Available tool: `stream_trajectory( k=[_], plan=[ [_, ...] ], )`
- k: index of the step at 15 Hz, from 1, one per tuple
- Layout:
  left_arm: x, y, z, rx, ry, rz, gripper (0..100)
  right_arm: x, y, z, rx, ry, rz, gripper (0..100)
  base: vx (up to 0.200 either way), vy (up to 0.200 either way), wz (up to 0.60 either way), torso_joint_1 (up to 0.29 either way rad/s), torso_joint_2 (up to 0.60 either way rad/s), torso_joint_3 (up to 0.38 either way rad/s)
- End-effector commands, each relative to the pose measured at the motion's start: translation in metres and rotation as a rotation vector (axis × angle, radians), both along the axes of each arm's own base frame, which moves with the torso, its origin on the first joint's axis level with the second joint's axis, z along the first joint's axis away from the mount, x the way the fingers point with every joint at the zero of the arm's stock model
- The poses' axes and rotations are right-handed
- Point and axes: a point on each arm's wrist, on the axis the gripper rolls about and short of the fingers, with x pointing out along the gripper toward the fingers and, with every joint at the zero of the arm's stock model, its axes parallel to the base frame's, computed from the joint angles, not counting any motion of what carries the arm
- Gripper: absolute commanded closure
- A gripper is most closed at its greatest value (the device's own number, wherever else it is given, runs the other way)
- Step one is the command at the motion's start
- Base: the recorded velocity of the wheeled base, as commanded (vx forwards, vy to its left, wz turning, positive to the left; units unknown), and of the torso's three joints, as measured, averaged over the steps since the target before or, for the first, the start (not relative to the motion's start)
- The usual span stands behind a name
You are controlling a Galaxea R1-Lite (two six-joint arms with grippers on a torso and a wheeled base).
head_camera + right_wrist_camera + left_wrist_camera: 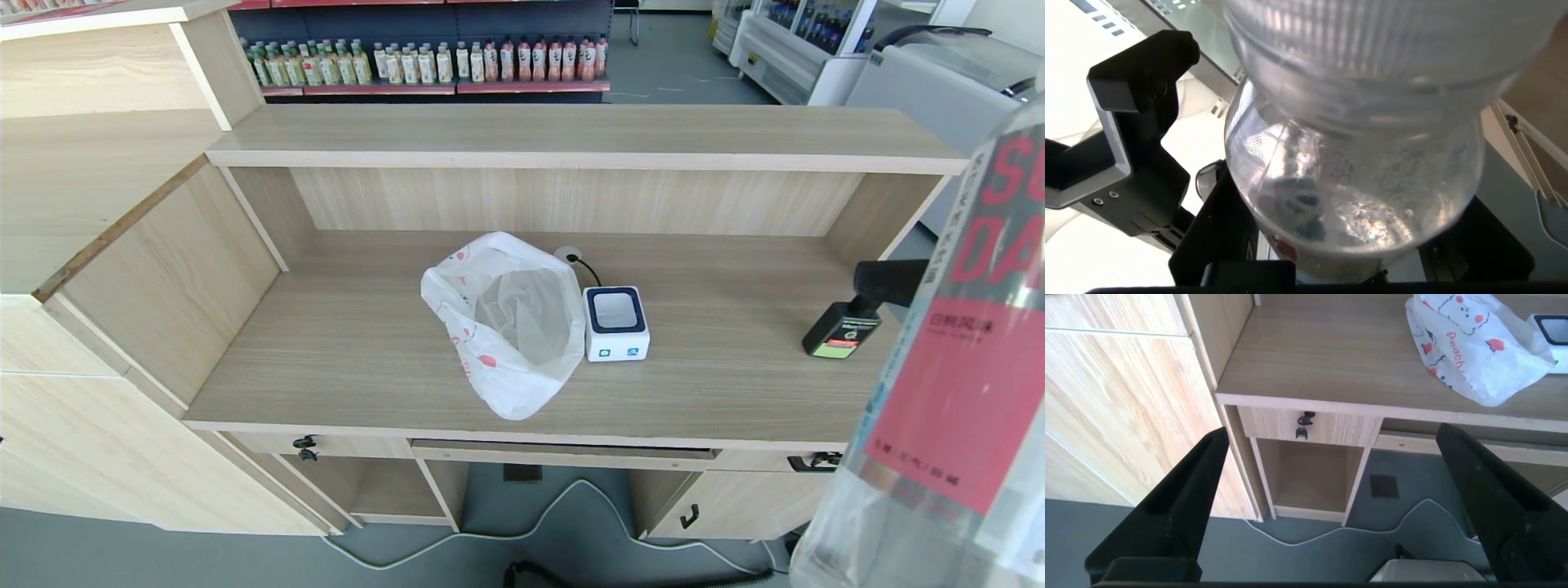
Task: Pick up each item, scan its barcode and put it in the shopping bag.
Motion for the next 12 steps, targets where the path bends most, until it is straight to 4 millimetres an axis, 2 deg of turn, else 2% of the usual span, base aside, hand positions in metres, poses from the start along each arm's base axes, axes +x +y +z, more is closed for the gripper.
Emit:
stream_trajectory(
  k=[1,5,7,9,10,11,12],
  plan=[
    [0.000,0.000,0.000,-0.001,-0.001,0.000,0,0.000,0.000,0.000,0.000,0.000,0.001,100,0.000,0.000,0.00,0.000,0.00,0.000],
    [0.000,0.000,0.000,-0.001,-0.001,0.000,0,0.002,0.000,-0.002,-0.004,0.005,-0.013,100,0.000,0.000,0.00,0.000,0.00,0.000],
    [0.000,0.000,0.000,-0.001,0.001,0.000,0,0.013,-0.002,-0.006,-0.006,-0.011,-0.119,100,0.000,0.000,0.00,0.000,0.00,0.000],
    [0.000,0.000,0.000,-0.001,-0.001,0.000,0,0.039,-0.009,-0.023,-0.057,-0.064,-0.353,100,0.000,0.000,0.00,0.000,0.00,0.000],
    [0.000,0.000,0.000,0.001,0.001,0.000,0,0.063,-0.020,-0.037,-0.138,-0.126,-0.533,100,0.000,0.000,0.00,0.000,0.00,0.000],
    [0.000,0.000,0.000,0.001,0.001,0.000,0,0.090,-0.039,-0.057,-0.306,-0.247,-0.763,100,0.000,0.000,0.00,0.000,0.00,0.000],
    [0.000,0.000,0.000,-0.001,-0.001,0.000,0,0.104,-0.053,-0.071,-0.436,-0.366,-0.857,100,0.000,0.000,0.00,0.000,0.00,0.000]
  ],
)
